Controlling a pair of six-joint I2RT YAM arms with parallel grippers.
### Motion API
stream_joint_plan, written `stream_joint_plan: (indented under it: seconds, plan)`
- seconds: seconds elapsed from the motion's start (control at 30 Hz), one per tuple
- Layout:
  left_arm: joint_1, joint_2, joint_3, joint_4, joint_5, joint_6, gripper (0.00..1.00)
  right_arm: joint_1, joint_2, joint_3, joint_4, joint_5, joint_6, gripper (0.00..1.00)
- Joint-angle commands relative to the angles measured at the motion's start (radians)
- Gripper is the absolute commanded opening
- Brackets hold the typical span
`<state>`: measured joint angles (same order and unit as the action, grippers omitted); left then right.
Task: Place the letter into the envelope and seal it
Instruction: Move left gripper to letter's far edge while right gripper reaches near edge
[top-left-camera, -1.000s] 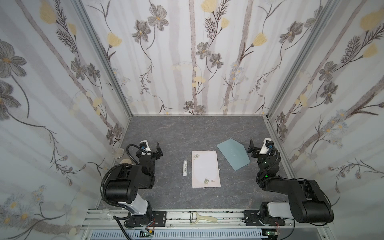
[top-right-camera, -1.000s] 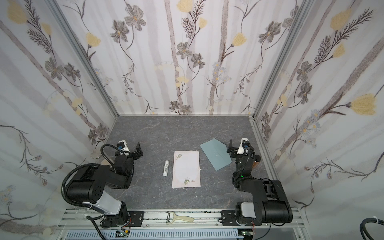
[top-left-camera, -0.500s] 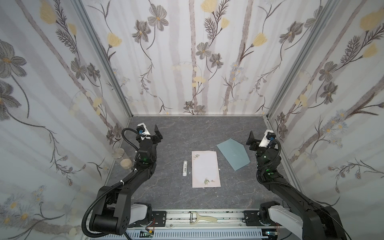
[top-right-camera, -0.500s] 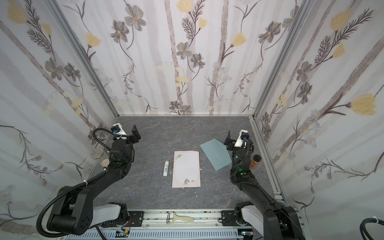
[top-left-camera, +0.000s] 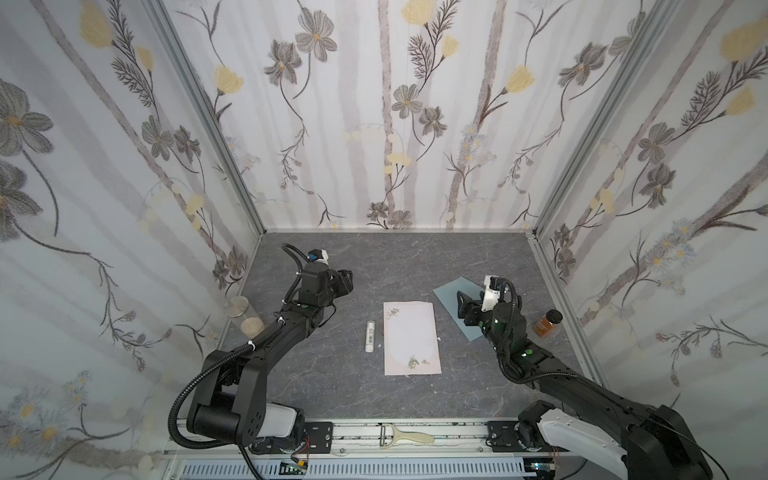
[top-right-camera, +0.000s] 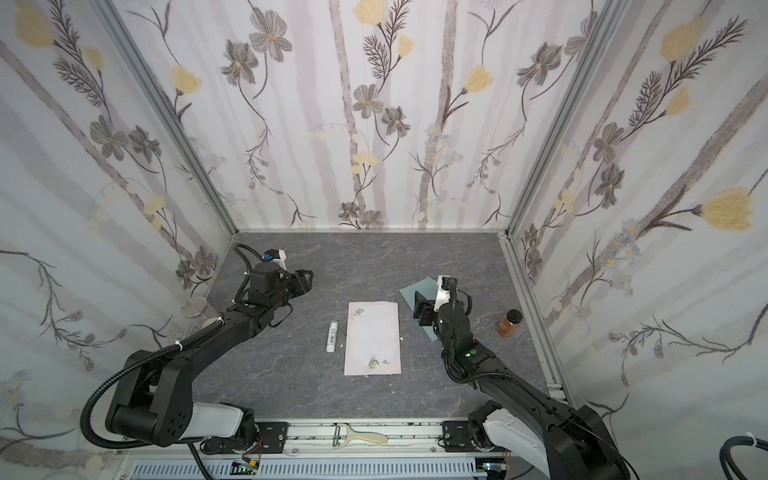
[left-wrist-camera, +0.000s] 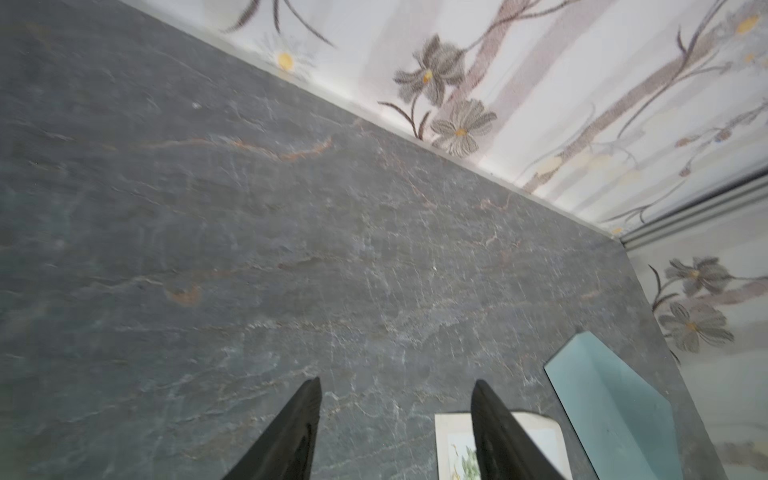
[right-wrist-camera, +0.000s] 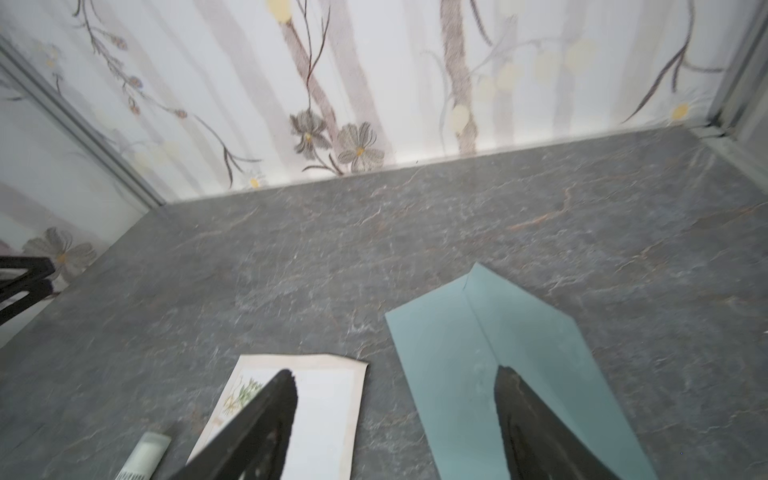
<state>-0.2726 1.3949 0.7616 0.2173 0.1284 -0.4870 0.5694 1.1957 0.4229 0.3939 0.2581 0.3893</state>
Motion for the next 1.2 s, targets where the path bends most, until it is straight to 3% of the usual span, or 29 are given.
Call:
stream_joint_plan:
  seconds: [0.0,0.2,0.27,0.57,0.67,1.17]
  plan:
    - [-0.032,0.022,0.000,-0.016,0.057,-0.032,0.63,0.052,0.062,-0.001,-0.017,-0.052,0.096,0.72]
    - [-0.094,0.143,0.056,-0.013,0.067,-0.027,0.63,0.129,0.210,0.025,-0.021,-0.099,0.164,0.68]
    - [-0.107,0.191,0.082,-0.012,0.095,-0.032,0.62,0.139,0.265,0.052,-0.047,-0.119,0.171,0.62]
    - [-0.130,0.294,0.119,0.005,0.135,-0.069,0.59,0.142,0.483,0.181,-0.177,-0.177,0.160,0.13]
    - [-0.132,0.306,0.120,0.010,0.141,-0.074,0.58,0.142,0.519,0.193,-0.189,-0.198,0.160,0.02]
    - [-0.139,0.371,0.108,0.031,0.174,-0.085,0.56,0.146,0.561,0.196,-0.245,-0.205,0.179,0.00]
